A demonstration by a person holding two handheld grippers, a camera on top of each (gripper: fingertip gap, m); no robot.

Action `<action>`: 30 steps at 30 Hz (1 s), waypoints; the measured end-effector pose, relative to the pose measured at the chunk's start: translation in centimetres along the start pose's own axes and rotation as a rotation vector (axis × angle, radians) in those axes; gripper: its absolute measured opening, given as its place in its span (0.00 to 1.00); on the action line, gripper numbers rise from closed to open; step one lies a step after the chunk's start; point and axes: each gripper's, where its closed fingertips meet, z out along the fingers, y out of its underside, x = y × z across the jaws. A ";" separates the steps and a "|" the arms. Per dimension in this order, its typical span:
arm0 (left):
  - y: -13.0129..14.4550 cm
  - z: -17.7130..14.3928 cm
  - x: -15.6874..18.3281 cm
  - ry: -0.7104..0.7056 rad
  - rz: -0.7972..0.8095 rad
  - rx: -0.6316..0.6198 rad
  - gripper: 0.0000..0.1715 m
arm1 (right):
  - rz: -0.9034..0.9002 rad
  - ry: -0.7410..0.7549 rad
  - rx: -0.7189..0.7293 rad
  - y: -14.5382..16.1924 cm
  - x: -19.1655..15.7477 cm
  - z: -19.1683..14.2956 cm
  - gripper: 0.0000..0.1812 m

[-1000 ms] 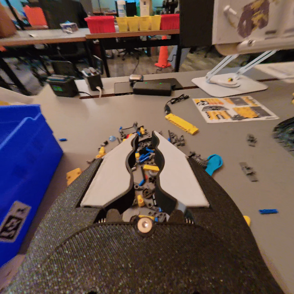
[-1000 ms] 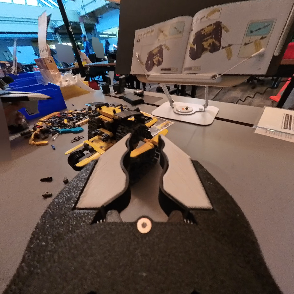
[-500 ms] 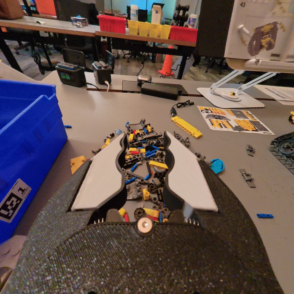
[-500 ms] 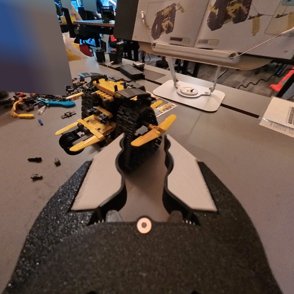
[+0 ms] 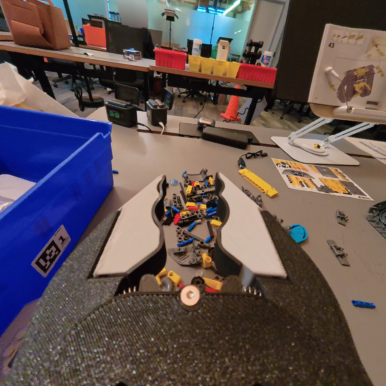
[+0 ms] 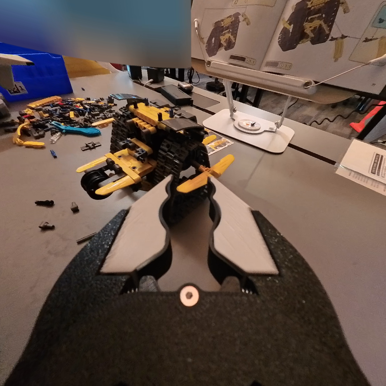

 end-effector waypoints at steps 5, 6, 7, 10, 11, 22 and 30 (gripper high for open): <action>0.1 0.1 0.1 0.003 0.000 -0.004 0.26 | 0.028 -0.023 0.017 -0.1 -0.1 0.1 0.17; 0.1 0.1 0.1 -0.001 0.007 -0.004 0.26 | 0.030 -0.021 0.023 -0.2 0.0 0.1 0.17; 0.1 0.1 0.1 -0.003 0.015 -0.003 0.26 | 0.029 -0.015 0.033 -0.3 0.1 0.0 0.17; 0.0 0.1 0.1 -0.013 0.042 -0.002 0.26 | 0.028 0.000 0.074 -0.8 0.5 -0.4 0.17; -0.1 0.1 0.1 -0.019 0.052 0.000 0.26 | 0.033 0.003 0.087 -1.0 0.7 -0.5 0.17; -0.8 -0.3 0.5 -0.029 0.080 0.032 0.26 | 0.088 0.030 0.091 -0.2 2.2 -0.4 0.17; 0.9 0.7 0.3 -0.071 0.100 -0.069 0.24 | 0.177 0.033 0.061 1.1 3.5 0.8 0.22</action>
